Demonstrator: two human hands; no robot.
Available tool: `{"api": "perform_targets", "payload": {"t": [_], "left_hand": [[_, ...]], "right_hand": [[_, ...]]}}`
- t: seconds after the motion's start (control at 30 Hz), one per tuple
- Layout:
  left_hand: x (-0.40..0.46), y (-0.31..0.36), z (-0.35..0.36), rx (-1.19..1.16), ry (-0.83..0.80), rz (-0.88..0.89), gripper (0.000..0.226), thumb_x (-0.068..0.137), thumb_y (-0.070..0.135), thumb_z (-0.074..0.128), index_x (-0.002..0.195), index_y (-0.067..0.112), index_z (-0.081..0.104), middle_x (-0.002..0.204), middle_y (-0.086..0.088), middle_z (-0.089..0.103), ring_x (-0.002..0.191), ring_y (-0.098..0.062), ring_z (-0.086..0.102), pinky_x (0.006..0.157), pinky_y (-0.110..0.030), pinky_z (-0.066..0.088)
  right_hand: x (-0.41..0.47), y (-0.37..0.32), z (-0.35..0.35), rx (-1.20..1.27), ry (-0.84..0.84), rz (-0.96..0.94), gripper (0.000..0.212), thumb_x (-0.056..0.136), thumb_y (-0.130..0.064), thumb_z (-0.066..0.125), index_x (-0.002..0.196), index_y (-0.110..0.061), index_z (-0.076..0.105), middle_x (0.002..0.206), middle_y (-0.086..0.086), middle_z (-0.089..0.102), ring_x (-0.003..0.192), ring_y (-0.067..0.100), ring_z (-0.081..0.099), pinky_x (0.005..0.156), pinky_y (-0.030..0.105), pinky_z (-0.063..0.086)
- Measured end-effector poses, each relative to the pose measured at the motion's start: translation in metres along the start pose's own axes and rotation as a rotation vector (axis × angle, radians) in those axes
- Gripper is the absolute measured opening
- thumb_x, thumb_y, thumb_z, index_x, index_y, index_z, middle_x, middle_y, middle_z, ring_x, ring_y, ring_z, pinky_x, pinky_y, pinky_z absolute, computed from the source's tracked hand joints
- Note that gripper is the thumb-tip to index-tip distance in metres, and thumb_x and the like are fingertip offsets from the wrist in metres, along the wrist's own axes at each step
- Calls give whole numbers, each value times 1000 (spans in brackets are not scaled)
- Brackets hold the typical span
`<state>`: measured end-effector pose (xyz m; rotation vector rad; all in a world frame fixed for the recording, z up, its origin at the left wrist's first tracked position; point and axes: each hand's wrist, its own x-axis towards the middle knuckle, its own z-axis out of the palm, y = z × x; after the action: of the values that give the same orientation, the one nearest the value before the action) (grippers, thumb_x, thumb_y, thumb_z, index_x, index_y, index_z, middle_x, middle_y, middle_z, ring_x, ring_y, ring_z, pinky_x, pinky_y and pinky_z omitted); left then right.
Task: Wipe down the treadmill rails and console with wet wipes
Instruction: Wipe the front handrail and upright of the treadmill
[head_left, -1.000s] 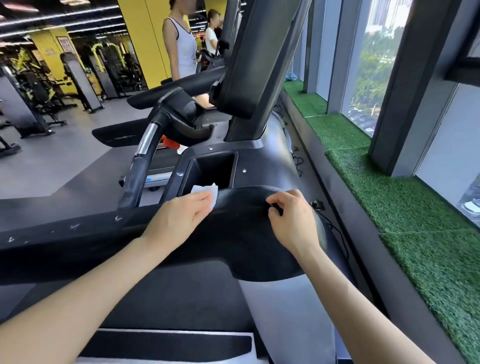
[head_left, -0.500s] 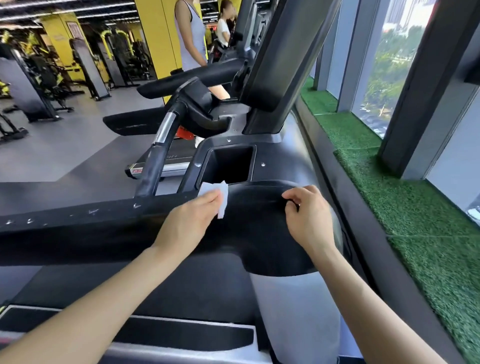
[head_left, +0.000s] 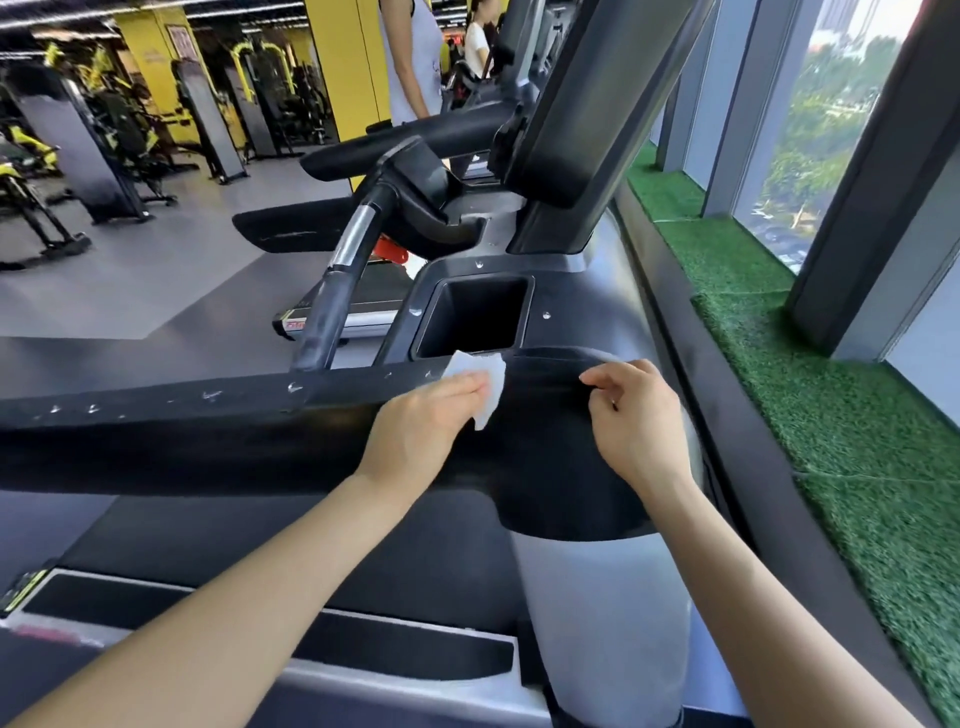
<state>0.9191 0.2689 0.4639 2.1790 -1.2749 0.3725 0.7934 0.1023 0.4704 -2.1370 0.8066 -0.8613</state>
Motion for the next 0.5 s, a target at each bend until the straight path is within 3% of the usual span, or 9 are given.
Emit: {"api": "perform_targets", "payload": {"t": [0.1,0.17,0.3,0.4,0.5], "left_hand": [[5,2,2,178,11,68,9,79,7,60,83,7,68,87,-4,67,70,-26,64,58,-42,55],[22,26,13,182,-55,37,14,80,1,62,92,8,66,93,-7,66,77,-32,63,62,-45,53],[50,48,29,150,-121,39,13,90,12,54,99,17,62,93,-1,64,81,-28,58,64,-39,47],[39,25,9,147,-120,46,24,91,13,56,111,23,63,96,2,69,85,-27,62,68,-40,51],[14,-14,-27,184,-97,-83,17,88,17,62,103,24,68,96,0,71,87,-30,63,67,-35,49]], "right_hand": [[0,-2,0,2,-11,-5,29,88,-3,47,102,-15,69,110,-1,58,97,17,59,81,26,43],[0,-5,3,-10,-21,-41,29,87,-2,47,103,-13,69,111,0,58,100,18,59,82,26,44],[1,-8,4,-44,-43,-83,30,87,-2,47,102,-14,70,110,0,58,100,18,58,77,23,40],[4,-10,6,-50,-42,-75,27,89,-5,48,103,-16,69,110,-2,58,99,18,59,79,27,44],[4,-16,12,-49,-45,-94,27,89,-5,49,103,-14,69,110,-1,59,100,19,59,82,27,44]]}}
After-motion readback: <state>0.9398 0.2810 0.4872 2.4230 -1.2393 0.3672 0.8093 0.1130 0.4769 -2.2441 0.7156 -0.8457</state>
